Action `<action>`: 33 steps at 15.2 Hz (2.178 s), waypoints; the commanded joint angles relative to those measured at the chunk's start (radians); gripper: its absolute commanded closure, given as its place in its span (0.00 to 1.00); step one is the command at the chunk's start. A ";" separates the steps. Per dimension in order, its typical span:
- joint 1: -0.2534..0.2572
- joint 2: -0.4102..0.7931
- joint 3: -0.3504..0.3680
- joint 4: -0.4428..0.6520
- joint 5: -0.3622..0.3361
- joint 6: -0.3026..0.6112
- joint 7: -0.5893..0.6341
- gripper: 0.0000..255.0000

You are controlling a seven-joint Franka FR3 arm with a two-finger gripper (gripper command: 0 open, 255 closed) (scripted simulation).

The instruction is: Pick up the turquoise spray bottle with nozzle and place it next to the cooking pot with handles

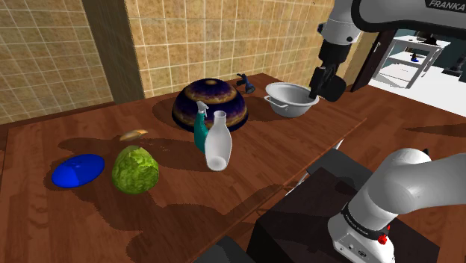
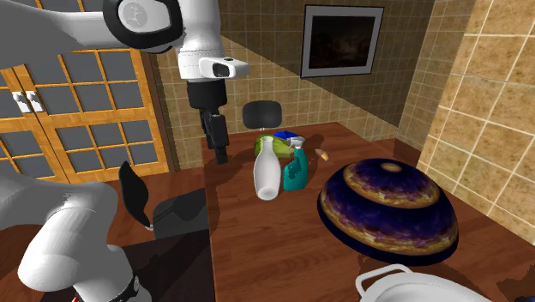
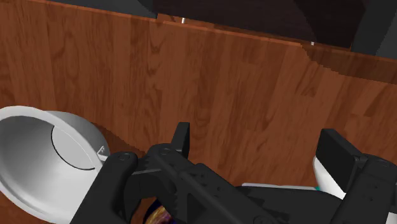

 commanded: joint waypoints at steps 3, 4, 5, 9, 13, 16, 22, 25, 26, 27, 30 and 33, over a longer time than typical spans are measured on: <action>0.008 0.003 0.024 -0.048 0.023 0.079 0.036 0.00; 0.011 0.008 0.036 -0.070 0.033 0.120 0.054 0.00; 0.015 0.014 0.048 -0.091 0.044 0.160 0.072 0.00; 0.028 0.057 0.102 -0.157 0.079 0.328 0.142 0.00; 0.035 0.129 0.162 -0.198 0.103 0.500 0.213 0.00; 0.033 0.201 0.210 -0.209 0.109 0.629 0.270 0.00; 0.000 0.382 0.321 -0.184 0.068 0.874 0.408 0.00; -0.037 0.487 0.386 -0.148 0.002 0.981 0.503 0.00; -0.052 0.524 0.409 -0.131 -0.030 1.014 0.541 0.00; -0.070 0.562 0.433 -0.113 -0.068 1.044 0.584 0.00; -0.122 0.684 0.500 -0.046 -0.228 1.116 0.740 0.00; -0.144 0.817 0.536 0.045 -0.447 1.151 0.935 0.00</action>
